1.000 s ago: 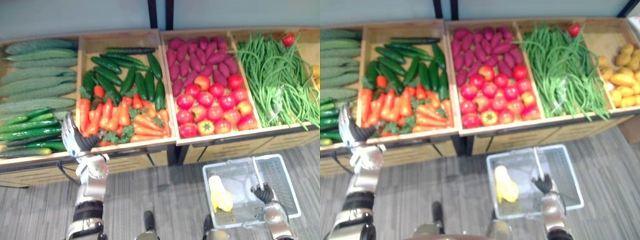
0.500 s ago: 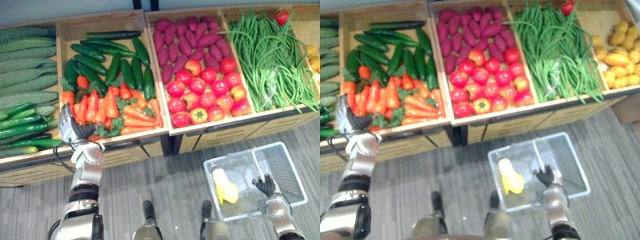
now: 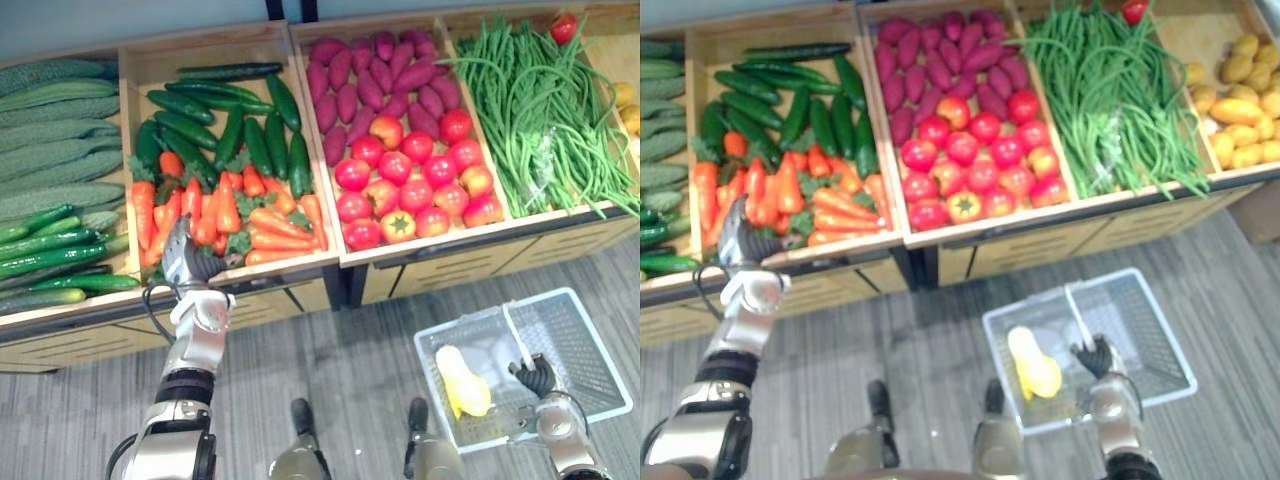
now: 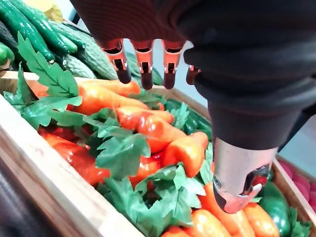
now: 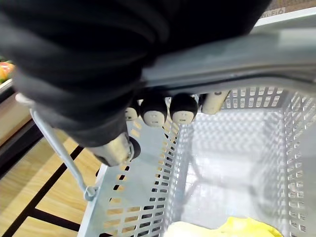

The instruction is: Pick vegetable in the basket

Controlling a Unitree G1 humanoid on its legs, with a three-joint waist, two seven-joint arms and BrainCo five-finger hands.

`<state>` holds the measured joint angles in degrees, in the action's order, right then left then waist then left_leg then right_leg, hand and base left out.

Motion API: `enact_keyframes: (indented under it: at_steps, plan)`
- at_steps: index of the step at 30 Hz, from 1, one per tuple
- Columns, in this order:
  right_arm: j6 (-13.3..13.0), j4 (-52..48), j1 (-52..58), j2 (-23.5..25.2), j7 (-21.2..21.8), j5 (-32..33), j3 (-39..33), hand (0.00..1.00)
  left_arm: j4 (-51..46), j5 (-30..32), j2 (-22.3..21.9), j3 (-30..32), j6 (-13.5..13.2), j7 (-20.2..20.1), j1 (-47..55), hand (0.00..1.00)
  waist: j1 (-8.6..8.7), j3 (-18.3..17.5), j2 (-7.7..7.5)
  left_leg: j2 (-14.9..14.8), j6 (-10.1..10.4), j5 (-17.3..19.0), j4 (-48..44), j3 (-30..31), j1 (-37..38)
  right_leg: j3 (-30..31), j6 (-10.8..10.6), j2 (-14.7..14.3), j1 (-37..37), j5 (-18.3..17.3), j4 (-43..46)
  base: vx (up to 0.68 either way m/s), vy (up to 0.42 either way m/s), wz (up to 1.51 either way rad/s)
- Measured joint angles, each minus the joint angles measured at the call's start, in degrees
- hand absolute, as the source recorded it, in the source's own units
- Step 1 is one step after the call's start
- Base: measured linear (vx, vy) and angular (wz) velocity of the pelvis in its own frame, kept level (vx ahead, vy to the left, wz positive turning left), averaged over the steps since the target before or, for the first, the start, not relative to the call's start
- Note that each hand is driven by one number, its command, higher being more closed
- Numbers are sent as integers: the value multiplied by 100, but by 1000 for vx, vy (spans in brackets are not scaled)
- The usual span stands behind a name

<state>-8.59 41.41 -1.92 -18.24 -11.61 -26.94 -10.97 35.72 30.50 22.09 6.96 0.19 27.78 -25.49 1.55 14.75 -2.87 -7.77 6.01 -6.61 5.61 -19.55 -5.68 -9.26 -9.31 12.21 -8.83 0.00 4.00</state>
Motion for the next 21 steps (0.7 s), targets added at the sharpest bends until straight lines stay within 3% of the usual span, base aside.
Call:
enact_keyframes:
  at_steps: [10, 21]
  plan:
    - [-7, -4, -281, -1, 0, -13, 11, 100, 571, -45, -151, 18, 200, -58, -943, 0, -2, 174, -50, -52, 23, -165, -1, 118, -314, -21, 78, -46, -254, 84, 43, -16, 0, 6]
    - [-5, -6, -366, -3, -3, -7, 13, 100, 845, -98, 63, 96, 305, 76, -1578, 0, -4, 399, -146, -65, -30, -265, 0, 111, -524, 44, 64, -47, -557, 100, 224, -17, 4, 0]
